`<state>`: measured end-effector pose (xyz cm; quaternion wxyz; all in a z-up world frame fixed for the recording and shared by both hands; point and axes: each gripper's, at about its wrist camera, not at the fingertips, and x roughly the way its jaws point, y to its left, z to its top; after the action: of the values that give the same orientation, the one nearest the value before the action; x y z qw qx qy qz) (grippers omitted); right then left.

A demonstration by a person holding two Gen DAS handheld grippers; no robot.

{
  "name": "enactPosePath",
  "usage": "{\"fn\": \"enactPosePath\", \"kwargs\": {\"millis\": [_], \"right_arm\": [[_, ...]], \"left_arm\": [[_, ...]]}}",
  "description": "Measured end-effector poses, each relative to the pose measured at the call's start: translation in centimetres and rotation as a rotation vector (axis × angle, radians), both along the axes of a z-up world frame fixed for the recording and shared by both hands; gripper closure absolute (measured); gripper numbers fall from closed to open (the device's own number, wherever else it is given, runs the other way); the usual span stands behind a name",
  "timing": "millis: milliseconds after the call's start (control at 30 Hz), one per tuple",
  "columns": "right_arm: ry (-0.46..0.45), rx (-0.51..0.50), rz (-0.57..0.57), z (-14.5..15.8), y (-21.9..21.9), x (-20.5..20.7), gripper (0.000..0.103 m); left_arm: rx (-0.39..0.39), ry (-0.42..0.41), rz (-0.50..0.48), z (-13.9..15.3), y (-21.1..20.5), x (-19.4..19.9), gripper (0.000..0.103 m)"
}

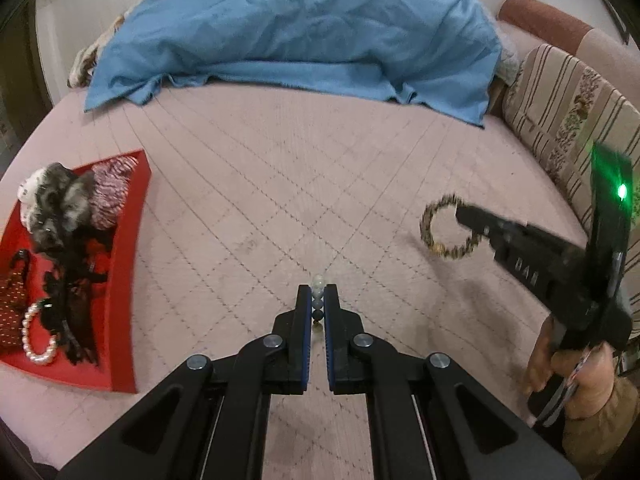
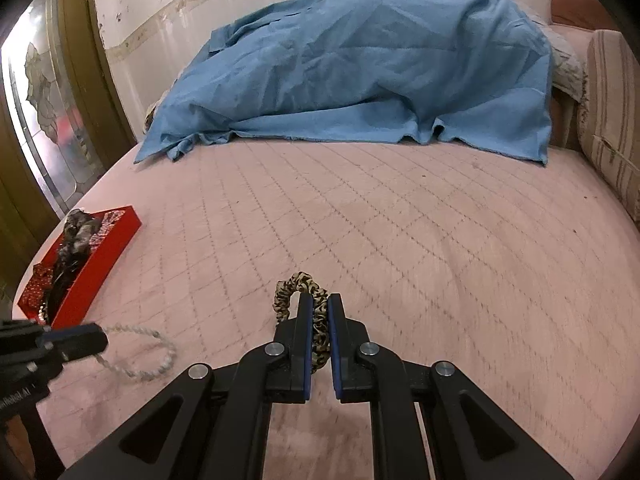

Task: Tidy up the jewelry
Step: 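Grasp the leopard-print hair tie with the right tool while the left tool grasps the green bead bracelet, then carry the hair tie and bead bracelet over the red tray and open both tools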

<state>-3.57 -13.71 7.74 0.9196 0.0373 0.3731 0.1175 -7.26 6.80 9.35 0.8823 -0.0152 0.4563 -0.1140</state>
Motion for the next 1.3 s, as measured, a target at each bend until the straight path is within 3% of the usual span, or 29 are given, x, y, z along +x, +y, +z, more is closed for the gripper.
{"fn": "enactPosePath", "kwargs": {"millis": [567,967,1300], "right_arm": [[-0.004,0.056,0.000,2.1,1.3,-7.9,0.095],[-0.057,0.013,0.085,4.9,5.1,-10.5,0.095],[-0.079,-0.015,0.158,6.7,8.4,-11.6,0.095]], "left_arm": [[-0.040,-0.100,0.047,4.6,3.3,-4.7,0.098],[-0.097,-0.131,0.110,6.0,7.0,-6.6,0.098],[-0.066,-0.171,0.165,6.7,9.6,-7.6,0.098]]}}
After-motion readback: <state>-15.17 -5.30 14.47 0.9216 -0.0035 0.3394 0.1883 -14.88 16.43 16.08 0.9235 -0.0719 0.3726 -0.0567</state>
